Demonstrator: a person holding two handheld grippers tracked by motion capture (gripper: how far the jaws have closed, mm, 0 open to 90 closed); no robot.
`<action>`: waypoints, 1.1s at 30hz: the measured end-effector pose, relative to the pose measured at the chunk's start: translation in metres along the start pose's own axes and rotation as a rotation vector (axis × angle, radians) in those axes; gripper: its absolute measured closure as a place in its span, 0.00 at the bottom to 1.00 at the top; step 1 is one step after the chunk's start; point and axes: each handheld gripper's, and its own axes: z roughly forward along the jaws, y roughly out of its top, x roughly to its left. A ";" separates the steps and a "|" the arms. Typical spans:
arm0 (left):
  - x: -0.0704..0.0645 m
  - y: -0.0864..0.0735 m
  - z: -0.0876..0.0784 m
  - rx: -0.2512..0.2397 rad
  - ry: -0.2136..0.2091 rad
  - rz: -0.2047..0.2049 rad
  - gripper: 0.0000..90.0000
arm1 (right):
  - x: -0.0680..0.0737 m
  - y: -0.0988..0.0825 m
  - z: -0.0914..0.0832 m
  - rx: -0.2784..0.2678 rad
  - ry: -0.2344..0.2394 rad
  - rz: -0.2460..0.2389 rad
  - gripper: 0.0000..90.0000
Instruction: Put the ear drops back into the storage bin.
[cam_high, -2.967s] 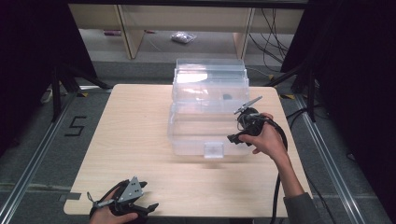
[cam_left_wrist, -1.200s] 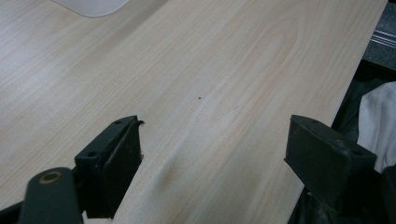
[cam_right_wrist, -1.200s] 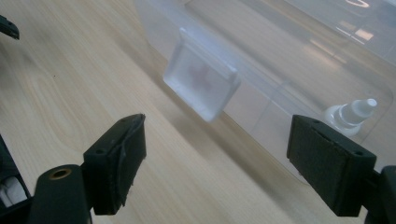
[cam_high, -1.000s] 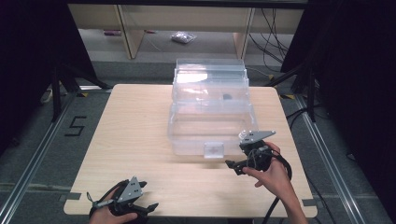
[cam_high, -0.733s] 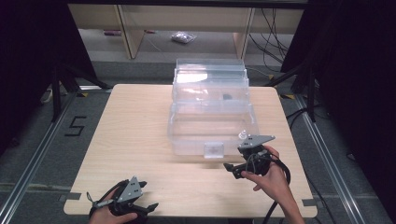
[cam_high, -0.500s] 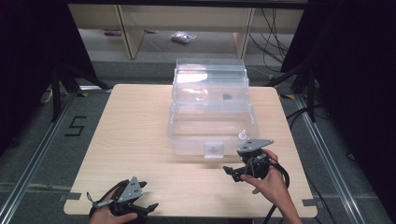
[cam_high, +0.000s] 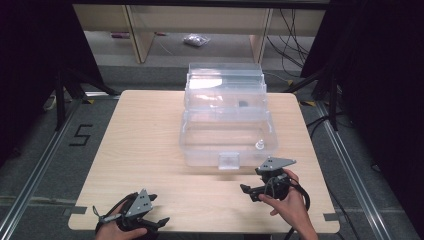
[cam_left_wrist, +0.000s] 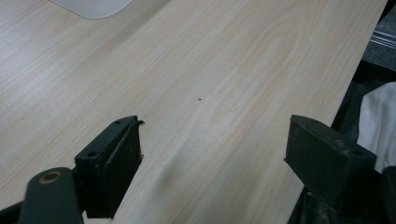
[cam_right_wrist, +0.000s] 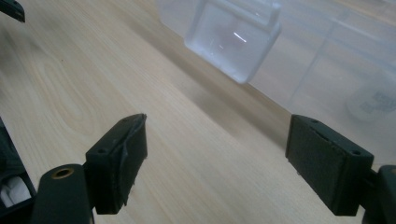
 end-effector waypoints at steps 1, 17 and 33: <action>0.001 0.000 0.000 0.005 0.000 0.004 0.20 | -0.001 -0.004 0.000 0.000 -0.018 -0.004 0.25; 0.000 0.000 0.001 0.002 -0.008 -0.005 0.20 | 0.001 -0.022 -0.001 0.029 0.001 0.035 0.24; 0.000 0.000 0.000 -0.004 -0.001 -0.007 0.20 | 0.010 -0.042 -0.004 0.031 0.017 -0.005 0.21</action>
